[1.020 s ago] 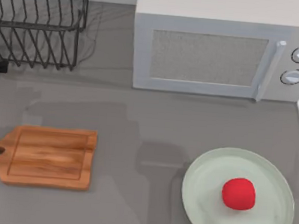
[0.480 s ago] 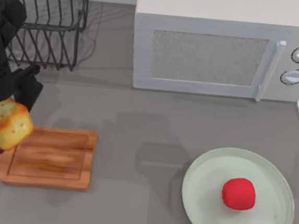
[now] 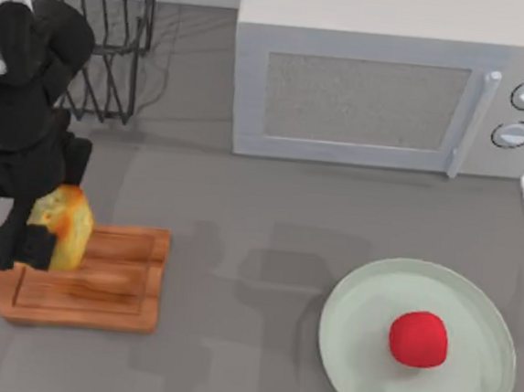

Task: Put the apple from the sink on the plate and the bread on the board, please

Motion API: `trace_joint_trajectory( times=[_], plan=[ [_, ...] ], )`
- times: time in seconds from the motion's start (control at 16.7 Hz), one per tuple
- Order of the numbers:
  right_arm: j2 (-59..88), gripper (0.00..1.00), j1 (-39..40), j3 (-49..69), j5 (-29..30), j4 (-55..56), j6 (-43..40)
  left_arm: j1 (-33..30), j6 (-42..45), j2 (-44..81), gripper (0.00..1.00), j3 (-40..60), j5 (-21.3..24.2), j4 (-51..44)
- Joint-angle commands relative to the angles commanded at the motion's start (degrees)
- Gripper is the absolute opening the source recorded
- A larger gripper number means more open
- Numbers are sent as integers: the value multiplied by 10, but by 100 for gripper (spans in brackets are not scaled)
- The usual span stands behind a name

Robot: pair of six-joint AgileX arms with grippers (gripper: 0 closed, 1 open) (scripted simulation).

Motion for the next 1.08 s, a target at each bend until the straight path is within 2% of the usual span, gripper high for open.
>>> trace_joint_trajectory(
  times=[0.18,0.48,1.08],
  plan=[
    [0,100,0,0,0,0,0,-8,-31,-12,0,-7,-1,9],
    [0,100,0,0,0,0,0,-5,-29,-9,0,-6,-1,9],
    [0,100,0,0,0,0,0,-7,-30,21,0,-61,0,95]
  ],
)
